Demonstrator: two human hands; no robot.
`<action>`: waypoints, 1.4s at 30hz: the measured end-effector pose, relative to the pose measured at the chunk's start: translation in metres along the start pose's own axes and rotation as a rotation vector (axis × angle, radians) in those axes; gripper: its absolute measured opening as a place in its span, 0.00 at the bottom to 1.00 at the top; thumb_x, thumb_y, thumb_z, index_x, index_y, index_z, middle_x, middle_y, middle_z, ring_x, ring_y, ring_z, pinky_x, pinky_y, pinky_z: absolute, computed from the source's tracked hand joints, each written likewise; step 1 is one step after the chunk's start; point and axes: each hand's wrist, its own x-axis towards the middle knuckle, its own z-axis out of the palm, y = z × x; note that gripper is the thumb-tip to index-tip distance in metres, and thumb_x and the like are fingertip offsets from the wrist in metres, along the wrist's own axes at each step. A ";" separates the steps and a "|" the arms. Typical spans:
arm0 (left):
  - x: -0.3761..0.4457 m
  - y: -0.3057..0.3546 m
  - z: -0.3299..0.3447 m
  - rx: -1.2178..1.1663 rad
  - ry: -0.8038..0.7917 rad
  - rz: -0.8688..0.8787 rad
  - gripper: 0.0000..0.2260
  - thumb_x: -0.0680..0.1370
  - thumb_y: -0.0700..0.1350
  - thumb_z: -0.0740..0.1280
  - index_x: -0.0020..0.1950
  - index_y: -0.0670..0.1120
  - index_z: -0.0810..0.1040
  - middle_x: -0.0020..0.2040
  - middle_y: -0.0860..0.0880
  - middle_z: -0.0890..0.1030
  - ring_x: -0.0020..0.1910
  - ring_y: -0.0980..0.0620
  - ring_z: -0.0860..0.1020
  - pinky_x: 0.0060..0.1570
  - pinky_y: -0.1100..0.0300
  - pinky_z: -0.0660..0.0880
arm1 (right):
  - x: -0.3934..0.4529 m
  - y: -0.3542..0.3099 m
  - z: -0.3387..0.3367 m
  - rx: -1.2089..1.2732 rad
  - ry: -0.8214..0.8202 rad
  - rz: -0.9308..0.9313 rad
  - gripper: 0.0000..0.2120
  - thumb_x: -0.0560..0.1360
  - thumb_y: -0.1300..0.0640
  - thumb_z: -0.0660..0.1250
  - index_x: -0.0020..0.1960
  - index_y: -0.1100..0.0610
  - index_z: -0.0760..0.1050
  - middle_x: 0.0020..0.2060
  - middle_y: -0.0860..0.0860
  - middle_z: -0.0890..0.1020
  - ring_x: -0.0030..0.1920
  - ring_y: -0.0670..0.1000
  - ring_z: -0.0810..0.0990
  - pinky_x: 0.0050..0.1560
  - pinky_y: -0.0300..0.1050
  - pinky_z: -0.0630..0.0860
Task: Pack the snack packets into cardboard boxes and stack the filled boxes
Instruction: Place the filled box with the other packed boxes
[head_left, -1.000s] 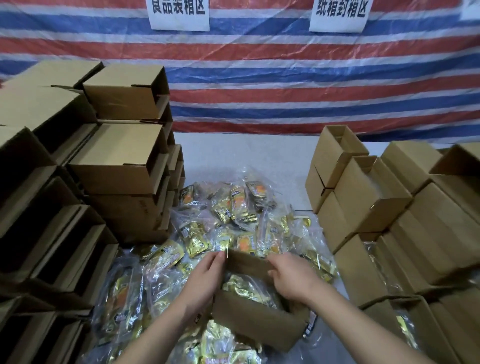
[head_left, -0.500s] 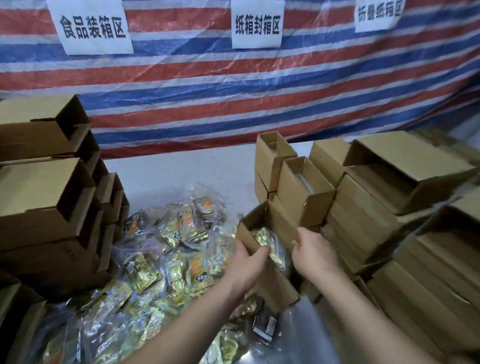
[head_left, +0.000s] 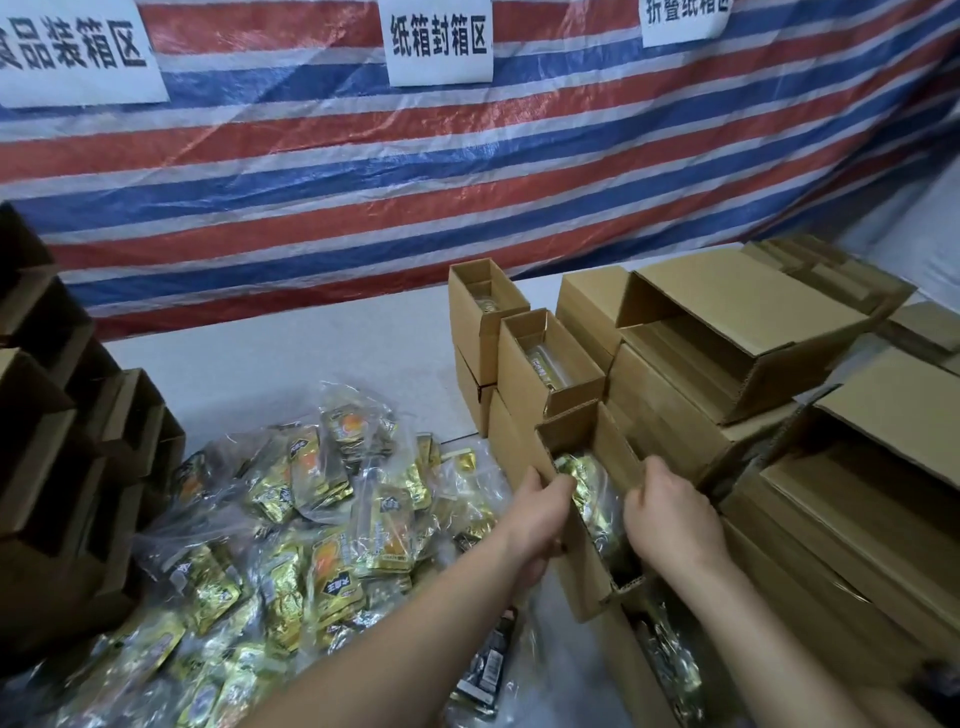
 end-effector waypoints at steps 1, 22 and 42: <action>0.005 0.002 0.004 -0.001 -0.001 -0.002 0.15 0.80 0.50 0.60 0.67 0.49 0.69 0.63 0.41 0.75 0.59 0.42 0.75 0.58 0.44 0.74 | 0.003 0.004 -0.001 0.014 0.003 0.001 0.09 0.82 0.58 0.58 0.60 0.59 0.70 0.44 0.52 0.80 0.41 0.54 0.78 0.38 0.45 0.72; 0.062 0.031 0.038 -0.158 0.076 -0.082 0.18 0.83 0.45 0.61 0.72 0.43 0.65 0.59 0.47 0.70 0.54 0.44 0.72 0.59 0.36 0.69 | 0.060 0.017 -0.001 -0.031 0.002 -0.020 0.20 0.79 0.64 0.64 0.70 0.60 0.69 0.59 0.59 0.81 0.57 0.60 0.81 0.53 0.52 0.78; 0.055 0.017 0.051 -0.271 0.112 -0.061 0.20 0.82 0.46 0.64 0.73 0.46 0.66 0.60 0.51 0.76 0.55 0.51 0.75 0.64 0.45 0.69 | 0.054 0.032 0.013 0.132 0.229 -0.230 0.15 0.75 0.71 0.66 0.62 0.69 0.78 0.61 0.63 0.80 0.60 0.64 0.80 0.60 0.57 0.77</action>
